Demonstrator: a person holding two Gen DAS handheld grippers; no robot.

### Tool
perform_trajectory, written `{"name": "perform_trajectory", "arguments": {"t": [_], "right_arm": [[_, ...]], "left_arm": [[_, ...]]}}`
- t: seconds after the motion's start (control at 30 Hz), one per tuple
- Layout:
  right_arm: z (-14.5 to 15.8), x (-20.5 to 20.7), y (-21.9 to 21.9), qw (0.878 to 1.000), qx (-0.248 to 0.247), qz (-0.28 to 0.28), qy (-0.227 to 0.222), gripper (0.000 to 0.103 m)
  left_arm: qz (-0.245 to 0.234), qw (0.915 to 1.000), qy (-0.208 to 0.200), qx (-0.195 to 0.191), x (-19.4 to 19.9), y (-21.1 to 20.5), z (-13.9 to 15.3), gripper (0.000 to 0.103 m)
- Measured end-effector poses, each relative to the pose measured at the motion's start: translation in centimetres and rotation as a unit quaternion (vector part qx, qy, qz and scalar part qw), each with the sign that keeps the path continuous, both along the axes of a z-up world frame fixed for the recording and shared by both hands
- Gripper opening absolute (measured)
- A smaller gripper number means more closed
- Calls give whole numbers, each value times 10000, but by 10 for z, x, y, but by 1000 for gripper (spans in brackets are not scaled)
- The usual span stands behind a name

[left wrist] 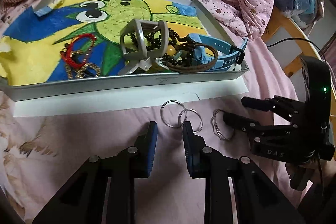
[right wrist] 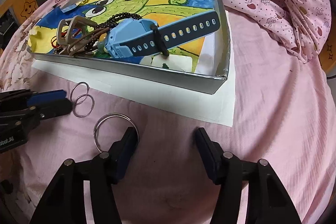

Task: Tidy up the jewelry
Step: 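Move the left tool to the silver key rings while the right tool reaches the large ring, then close the left tool on the small key rings while the right tool grasps the large ring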

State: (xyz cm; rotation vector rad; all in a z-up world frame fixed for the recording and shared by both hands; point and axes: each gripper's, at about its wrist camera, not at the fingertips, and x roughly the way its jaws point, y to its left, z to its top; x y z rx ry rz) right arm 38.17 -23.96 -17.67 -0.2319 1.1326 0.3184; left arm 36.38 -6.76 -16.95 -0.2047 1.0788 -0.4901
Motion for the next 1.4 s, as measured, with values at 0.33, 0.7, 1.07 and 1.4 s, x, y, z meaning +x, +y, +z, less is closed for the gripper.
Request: {"name": "perform_trajectory", "arguments": {"t": [0.33, 0.7, 1.07, 1.4], "right_arm": [[0, -1, 3, 10000, 5, 87, 33, 53], [0, -8, 14, 9990, -69, 436, -31, 51], [5, -18, 14, 9989, 407, 238, 67, 5], [40, -24, -1, 9946, 954, -257, -327, 4]], "left_arm": [[-342, 9987, -179, 335, 15, -21, -4, 21], [-704, 9907, -400, 1092, 10, -39, -8, 20], [-546, 9957, 14, 755, 3, -23, -2, 2], [-201, 9982, -194, 526, -15, -1, 35, 1]]}}
